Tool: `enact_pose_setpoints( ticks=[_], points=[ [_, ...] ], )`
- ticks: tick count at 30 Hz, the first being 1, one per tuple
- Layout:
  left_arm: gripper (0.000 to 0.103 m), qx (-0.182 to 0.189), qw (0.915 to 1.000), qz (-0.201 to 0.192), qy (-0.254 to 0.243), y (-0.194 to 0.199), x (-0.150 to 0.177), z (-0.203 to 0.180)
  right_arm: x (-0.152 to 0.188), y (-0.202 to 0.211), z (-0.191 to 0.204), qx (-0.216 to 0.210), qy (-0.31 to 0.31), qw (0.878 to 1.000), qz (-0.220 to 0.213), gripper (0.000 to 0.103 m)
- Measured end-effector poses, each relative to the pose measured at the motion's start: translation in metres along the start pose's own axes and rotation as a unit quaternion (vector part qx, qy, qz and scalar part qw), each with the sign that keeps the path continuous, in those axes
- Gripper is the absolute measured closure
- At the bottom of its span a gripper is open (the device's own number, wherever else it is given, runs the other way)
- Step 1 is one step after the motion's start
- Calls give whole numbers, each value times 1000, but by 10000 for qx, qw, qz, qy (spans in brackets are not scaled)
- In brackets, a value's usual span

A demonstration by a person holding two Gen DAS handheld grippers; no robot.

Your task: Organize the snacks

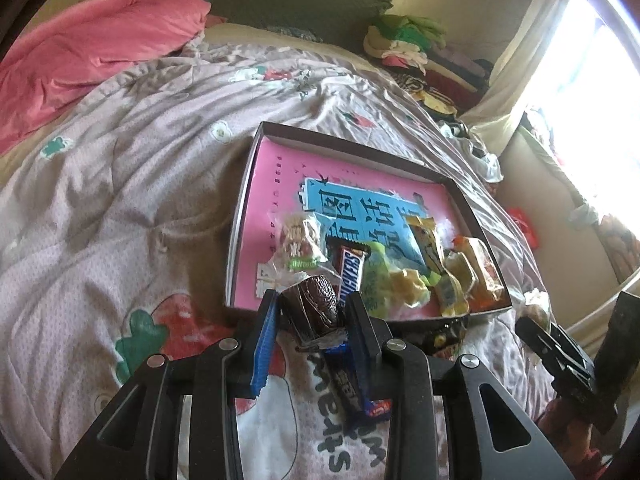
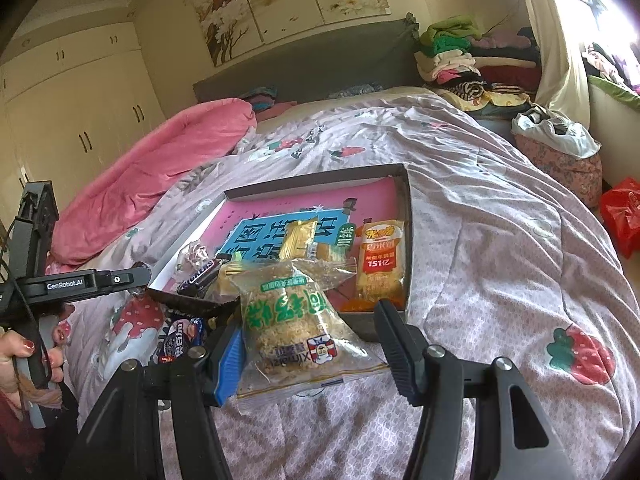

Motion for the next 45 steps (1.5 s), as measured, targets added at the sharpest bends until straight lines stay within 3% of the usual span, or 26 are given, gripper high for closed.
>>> enact_pose_setpoints(
  ticks=[15, 45],
  points=[
    [68, -119, 9999, -107, 24, -16, -15, 1, -2, -8, -7, 133, -129, 9998, -23, 42],
    [68, -267, 9996, -16, -105, -34, -11, -1, -19, -40, -16, 201, -156, 9996, -91, 42]
  ],
)
Point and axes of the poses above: each gripper's, at about its wrist camera, not at the fingertips, and y roughly against the way its jaws point, z to its left, x to its underside, the point moved 1 cm from there along -y, roughly the way its jaws point, and after that the axes turned 7 degrees about -x, right-handed, at the moved point
